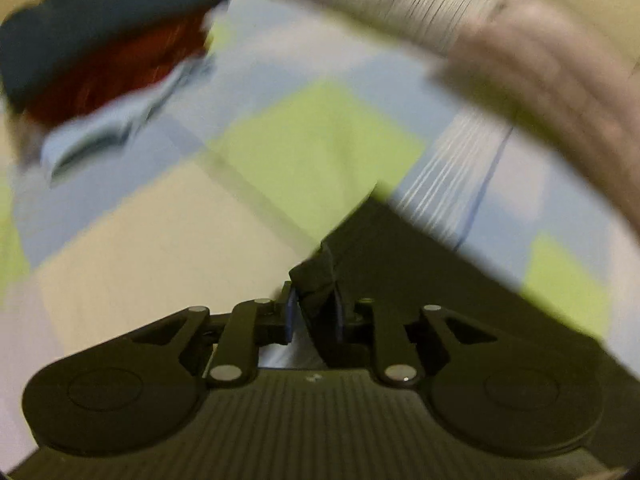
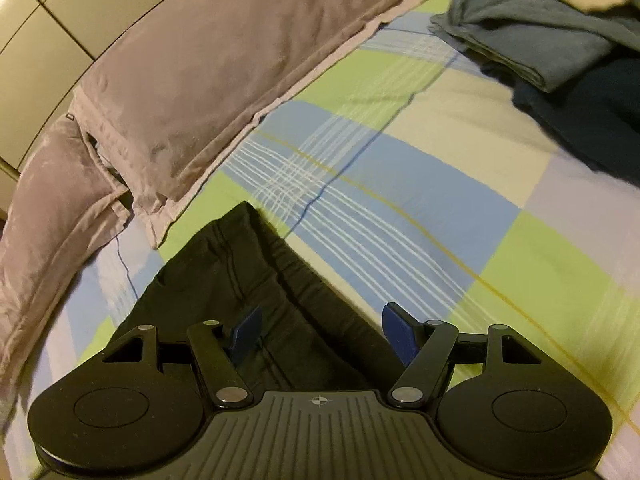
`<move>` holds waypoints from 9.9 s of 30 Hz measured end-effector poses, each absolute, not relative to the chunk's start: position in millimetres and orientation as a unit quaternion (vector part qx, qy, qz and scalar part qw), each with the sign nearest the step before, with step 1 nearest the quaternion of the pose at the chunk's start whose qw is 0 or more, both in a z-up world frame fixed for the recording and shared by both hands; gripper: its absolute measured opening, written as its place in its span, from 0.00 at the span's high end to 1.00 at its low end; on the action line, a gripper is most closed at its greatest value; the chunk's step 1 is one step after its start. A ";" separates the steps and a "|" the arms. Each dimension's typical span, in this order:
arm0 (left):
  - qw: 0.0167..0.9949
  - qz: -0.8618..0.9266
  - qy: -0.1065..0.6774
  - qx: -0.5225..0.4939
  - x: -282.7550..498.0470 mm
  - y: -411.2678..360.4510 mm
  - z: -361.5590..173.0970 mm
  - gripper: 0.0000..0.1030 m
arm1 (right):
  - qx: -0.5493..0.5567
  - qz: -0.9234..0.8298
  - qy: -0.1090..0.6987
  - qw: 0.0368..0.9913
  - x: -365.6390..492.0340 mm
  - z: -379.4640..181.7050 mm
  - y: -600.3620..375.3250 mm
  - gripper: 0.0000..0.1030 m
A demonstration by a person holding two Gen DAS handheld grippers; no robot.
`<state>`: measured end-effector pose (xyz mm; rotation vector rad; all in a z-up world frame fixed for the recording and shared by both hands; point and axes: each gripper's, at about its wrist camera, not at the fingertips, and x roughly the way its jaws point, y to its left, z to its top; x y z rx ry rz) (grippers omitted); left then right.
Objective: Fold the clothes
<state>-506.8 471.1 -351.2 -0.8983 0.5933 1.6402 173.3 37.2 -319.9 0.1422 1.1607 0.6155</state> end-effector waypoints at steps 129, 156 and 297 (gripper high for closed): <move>0.428 0.782 0.360 -0.275 -527.1 187.0 -319.6 0.74 | -0.273 0.430 0.404 0.760 42.8 -303.5 -75.1 0.58; 0.598 0.610 0.398 -0.334 -337.9 -69.9 -173.8 0.64 | -0.245 0.531 0.490 0.647 0.4 -203.0 -202.5 0.58; 0.813 0.293 0.490 -0.114 -174.2 423.6 -363.4 0.54 | -0.363 0.603 0.394 0.591 208.6 -347.9 218.4 0.58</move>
